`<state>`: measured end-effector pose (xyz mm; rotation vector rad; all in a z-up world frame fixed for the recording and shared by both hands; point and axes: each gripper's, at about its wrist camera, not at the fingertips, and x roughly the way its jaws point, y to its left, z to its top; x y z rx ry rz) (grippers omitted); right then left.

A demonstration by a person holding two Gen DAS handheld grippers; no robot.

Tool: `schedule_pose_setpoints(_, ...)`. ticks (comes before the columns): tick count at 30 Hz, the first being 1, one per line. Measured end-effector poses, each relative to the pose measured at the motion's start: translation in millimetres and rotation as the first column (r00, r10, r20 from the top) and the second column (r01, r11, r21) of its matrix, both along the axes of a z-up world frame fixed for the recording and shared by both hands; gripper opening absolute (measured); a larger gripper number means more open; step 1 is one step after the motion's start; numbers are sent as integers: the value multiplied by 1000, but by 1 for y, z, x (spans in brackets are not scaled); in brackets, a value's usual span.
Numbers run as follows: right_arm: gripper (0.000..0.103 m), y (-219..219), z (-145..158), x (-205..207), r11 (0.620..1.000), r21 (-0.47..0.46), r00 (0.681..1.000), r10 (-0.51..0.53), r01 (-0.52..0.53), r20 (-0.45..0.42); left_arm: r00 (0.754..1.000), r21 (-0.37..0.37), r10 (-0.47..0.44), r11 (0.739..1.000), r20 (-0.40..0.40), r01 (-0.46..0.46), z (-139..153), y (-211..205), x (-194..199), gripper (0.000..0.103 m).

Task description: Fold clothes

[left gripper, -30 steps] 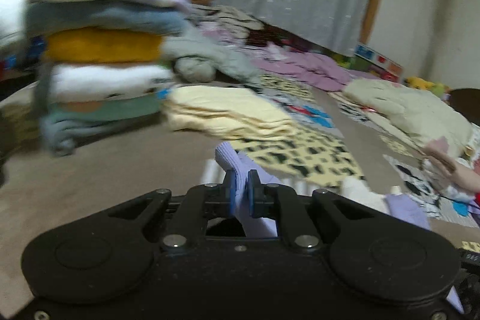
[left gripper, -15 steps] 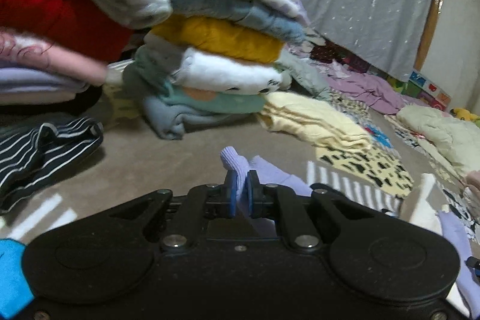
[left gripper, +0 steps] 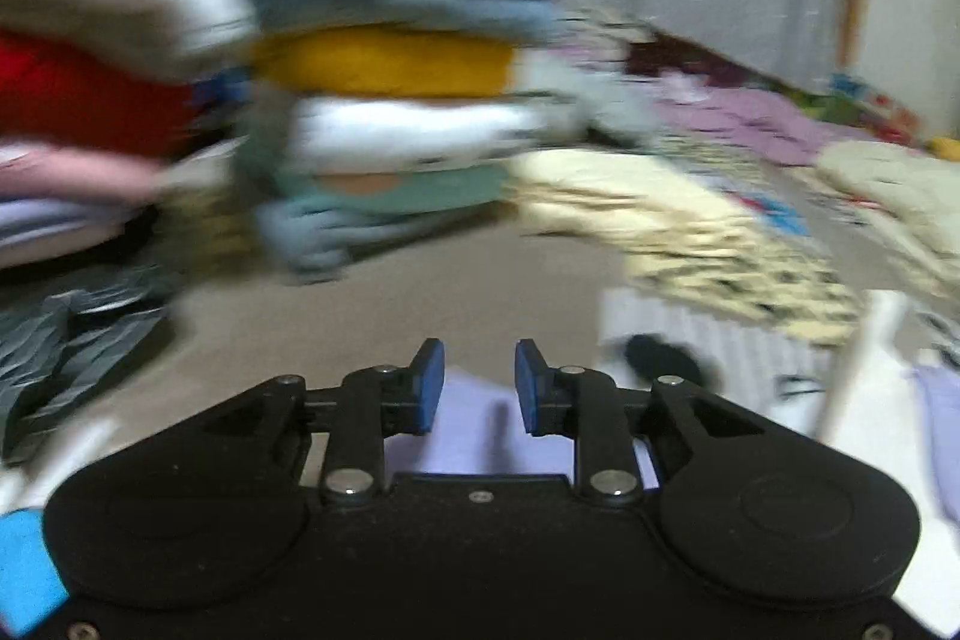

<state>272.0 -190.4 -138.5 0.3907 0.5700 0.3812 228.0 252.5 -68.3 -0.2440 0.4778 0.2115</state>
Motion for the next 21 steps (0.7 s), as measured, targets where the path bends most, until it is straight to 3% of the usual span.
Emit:
schedule_pose_setpoints(3,54,1,0,0,1000,-11,1000,-4,4,3,985,12,-169,986,17,169,5,-46,25,25)
schedule_pose_setpoints(8,54,0,-1,0,1000,-3,1000,-5,5,3,923,48,-384,923,23,382,7,-123,70,25)
schedule_pose_setpoints(12,54,-4,-2,2,1000,21,1000,-1,1,-2,907,31,-421,906,-16,421,-5,-152,103,31)
schedule_pose_setpoints(16,54,-9,-4,4,998,61,1000,8,-7,-12,911,-19,-408,913,-58,407,-19,-157,130,31)
schedule_pose_setpoints(17,54,-11,-4,5,997,71,1000,11,-9,-15,915,-40,-398,917,-67,396,-21,-155,136,23)
schedule_pose_setpoints(18,55,-12,-4,5,997,82,1000,13,-12,-17,921,-85,-383,922,-67,377,-23,-150,142,2)
schedule_pose_setpoints(21,55,-16,-5,7,994,111,999,21,-18,-24,943,-351,-327,891,-53,289,-28,-116,157,3)
